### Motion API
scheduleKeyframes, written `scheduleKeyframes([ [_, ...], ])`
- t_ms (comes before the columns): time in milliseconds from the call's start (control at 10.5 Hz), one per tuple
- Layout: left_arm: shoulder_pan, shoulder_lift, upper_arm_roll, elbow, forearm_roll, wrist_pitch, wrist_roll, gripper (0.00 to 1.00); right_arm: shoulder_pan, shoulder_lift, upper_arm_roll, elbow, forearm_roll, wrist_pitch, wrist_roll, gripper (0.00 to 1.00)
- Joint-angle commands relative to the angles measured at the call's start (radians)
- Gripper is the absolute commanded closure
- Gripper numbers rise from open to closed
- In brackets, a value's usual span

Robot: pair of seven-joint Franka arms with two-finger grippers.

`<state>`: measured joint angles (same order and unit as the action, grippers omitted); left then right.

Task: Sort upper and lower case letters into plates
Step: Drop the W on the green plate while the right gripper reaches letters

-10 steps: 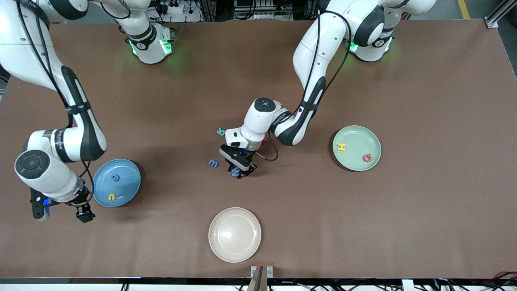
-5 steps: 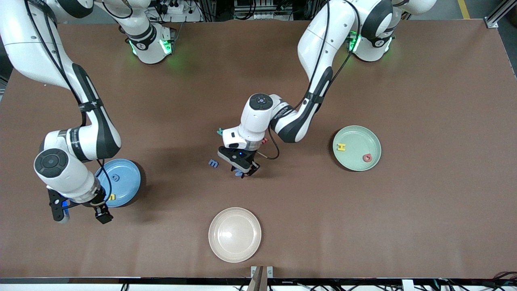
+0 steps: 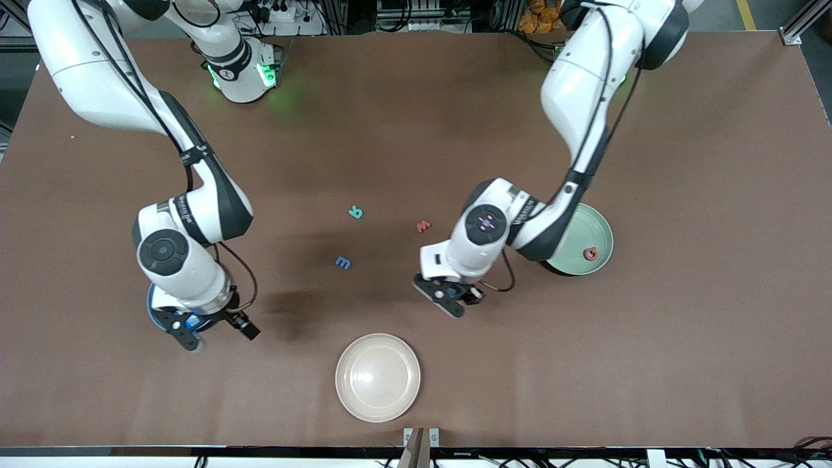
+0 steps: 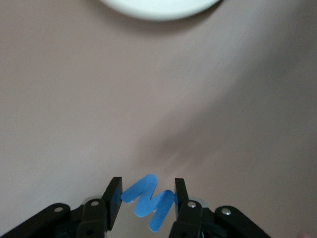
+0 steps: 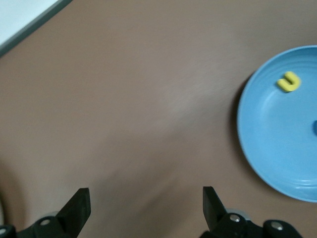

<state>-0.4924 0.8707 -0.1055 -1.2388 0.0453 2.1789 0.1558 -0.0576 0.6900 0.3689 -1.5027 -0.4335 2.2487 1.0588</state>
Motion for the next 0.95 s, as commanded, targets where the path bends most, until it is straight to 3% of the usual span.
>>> scheduleKeyframes([
  [0, 0.069, -0.102, -0.017, -0.050, 0.007, -0.228, 0.118, 0.59, 0.095, 0.005, 0.021, 0.010, 0.010, -0.070, -0.270, 0.00],
  [190, 0.130, -0.207, -0.017, -0.184, 0.007, -0.307, 0.187, 0.58, 0.186, 0.006, 0.030, 0.004, 0.016, -0.087, -0.492, 0.00],
  [381, 0.211, -0.350, -0.017, -0.406, 0.014, -0.289, 0.267, 0.57, 0.286, 0.037, 0.027, 0.012, 0.021, -0.086, -0.484, 0.00],
  [571, 0.311, -0.488, -0.020, -0.662, 0.005, -0.158, 0.362, 0.57, 0.379, 0.065, -0.004, 0.010, 0.019, -0.078, -0.177, 0.00],
  [762, 0.371, -0.532, -0.058, -0.774, -0.030, -0.108, 0.366, 0.56, 0.432, 0.075, -0.008, 0.016, 0.030, -0.072, 0.100, 0.00],
  [857, 0.374, -0.529, -0.060, -0.787, -0.057, -0.087, 0.363, 0.33, 0.455, 0.077, -0.008, 0.016, 0.079, -0.061, 0.191, 0.00],
])
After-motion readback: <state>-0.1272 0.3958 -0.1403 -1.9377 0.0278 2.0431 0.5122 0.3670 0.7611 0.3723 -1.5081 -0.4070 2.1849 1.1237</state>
